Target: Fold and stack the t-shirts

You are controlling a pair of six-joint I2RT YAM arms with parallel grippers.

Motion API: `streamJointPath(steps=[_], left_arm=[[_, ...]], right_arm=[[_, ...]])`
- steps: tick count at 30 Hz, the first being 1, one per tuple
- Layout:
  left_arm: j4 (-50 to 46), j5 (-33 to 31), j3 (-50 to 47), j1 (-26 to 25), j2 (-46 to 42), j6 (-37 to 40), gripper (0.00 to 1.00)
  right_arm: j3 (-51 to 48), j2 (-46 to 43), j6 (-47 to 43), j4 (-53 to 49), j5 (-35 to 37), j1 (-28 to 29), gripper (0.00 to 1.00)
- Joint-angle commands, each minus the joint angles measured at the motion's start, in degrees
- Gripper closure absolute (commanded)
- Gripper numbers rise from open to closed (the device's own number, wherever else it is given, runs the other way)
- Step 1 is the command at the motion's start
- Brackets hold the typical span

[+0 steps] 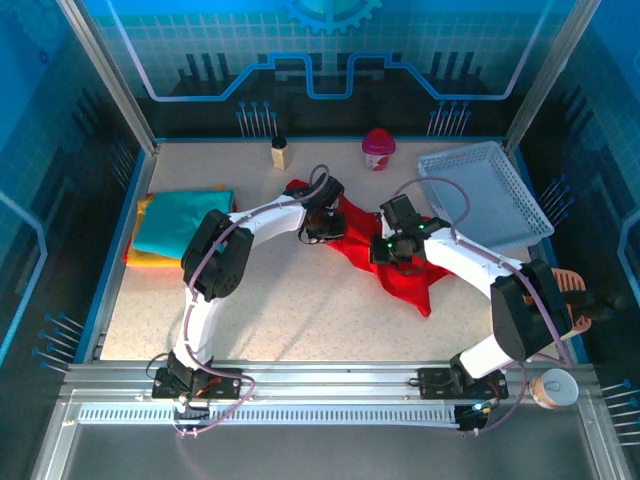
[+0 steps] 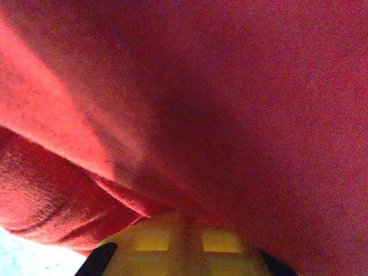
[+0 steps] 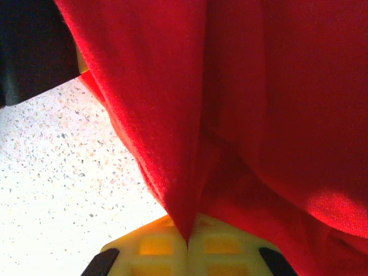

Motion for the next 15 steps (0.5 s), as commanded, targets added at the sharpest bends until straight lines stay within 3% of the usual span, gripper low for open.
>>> streamJointPath(steps=[1,15], left_arm=[[-2.55,-1.33,2.14,0.01,0.04,1.04,1.00],[-12.01,-2.84,7.54,0.24,-9.24,8.57,1.00]], right_arm=[[-0.56,-1.90,0.71,-0.31,1.07,-0.44,1.00],[0.02,-4.03,0.63,-1.52,3.83,-0.59,1.00]])
